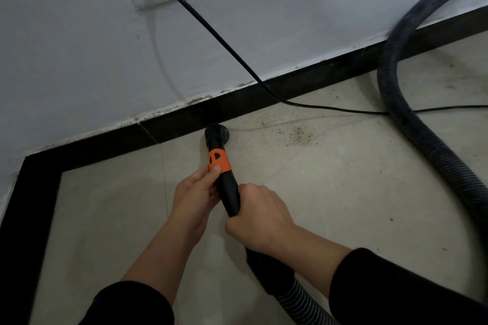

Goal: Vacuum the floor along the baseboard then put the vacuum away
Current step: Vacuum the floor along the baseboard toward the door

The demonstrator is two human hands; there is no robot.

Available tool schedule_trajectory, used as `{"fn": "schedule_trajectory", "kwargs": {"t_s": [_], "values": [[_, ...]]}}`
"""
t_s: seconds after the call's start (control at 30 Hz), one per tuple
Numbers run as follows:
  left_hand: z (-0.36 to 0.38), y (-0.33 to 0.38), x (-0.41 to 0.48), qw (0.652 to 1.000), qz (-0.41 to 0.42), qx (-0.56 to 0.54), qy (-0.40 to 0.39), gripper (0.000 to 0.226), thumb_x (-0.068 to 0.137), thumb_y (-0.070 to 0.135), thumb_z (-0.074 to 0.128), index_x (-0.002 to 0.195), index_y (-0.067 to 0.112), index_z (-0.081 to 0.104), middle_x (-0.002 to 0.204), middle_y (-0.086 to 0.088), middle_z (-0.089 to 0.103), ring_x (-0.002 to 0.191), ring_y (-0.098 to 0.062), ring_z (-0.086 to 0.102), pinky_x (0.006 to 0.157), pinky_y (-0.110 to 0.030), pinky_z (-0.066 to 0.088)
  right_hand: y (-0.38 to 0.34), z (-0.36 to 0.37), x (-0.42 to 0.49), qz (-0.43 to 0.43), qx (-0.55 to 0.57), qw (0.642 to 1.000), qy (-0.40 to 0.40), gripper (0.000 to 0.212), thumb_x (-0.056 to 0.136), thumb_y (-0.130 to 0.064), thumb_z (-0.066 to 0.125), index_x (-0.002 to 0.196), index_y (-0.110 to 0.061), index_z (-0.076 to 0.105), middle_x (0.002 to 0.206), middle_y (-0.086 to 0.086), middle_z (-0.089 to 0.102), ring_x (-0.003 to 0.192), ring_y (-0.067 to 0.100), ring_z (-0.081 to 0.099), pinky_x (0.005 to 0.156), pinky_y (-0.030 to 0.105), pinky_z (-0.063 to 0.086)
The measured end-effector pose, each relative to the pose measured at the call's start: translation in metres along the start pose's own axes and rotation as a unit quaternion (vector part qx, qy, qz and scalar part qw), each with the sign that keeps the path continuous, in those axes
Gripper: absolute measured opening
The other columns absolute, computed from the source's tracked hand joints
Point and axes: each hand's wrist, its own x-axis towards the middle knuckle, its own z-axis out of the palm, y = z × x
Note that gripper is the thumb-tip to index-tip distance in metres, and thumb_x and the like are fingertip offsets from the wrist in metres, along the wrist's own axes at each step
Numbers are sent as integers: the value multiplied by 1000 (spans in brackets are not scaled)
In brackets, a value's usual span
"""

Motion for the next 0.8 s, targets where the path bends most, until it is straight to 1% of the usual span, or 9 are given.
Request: {"fn": "schedule_trajectory", "kwargs": {"t_s": [0.17, 0.27, 0.37, 0.53, 0.63, 0.8], "values": [[3, -5, -11, 1000, 0, 1, -10, 32, 95, 14, 56, 124, 4, 60, 108, -11, 70, 98, -20, 67, 82, -29, 53, 7, -1, -10, 9, -7, 1000, -4, 17, 74, -18, 59, 84, -14, 46, 73, 0, 48, 69, 24, 51, 48, 27, 33], [9, -8, -16, 1000, -7, 10, -22, 34, 95, 14, 55, 127, 3, 59, 112, -13, 69, 102, -22, 67, 85, -30, 53, 12, -2, -18, 19, -6, 1000, -5, 18, 73, -19, 60, 83, -15, 46, 74, 0, 49, 71, 24, 54, 51, 28, 37], [15, -12, -20, 999, -12, 14, -34, 34, 95, 14, 55, 127, 3, 59, 114, -14, 69, 105, -24, 66, 87, -31, 52, 19, -4, -27, 28, -9, 1000, 0, 18, 73, -20, 60, 82, -16, 44, 75, 0, 49, 71, 24, 53, 52, 28, 37], [28, -15, -28, 999, -14, 5, -52, 28, 95, 12, 55, 123, 5, 59, 110, -11, 69, 102, -21, 66, 80, -27, 52, 29, -6, -36, 40, -7, 999, 14, 20, 72, -20, 61, 81, -16, 44, 75, 0, 50, 68, 22, 52, 49, 27, 35], [33, -17, -30, 998, -17, 2, -57, 26, 95, 10, 55, 120, 4, 60, 110, -13, 69, 102, -21, 66, 79, -27, 53, 33, -6, -40, 46, -5, 999, 21, 20, 72, -21, 61, 80, -16, 43, 75, 0, 50, 68, 22, 52, 51, 28, 37], [29, -20, -33, 998, -13, 23, -56, 27, 96, 12, 54, 121, 4, 61, 112, -13, 68, 105, -24, 65, 84, -30, 53, 35, -1, -43, 47, 4, 999, 27, 19, 71, -19, 60, 81, -16, 44, 76, 0, 51, 67, 22, 52, 51, 27, 37]]}}
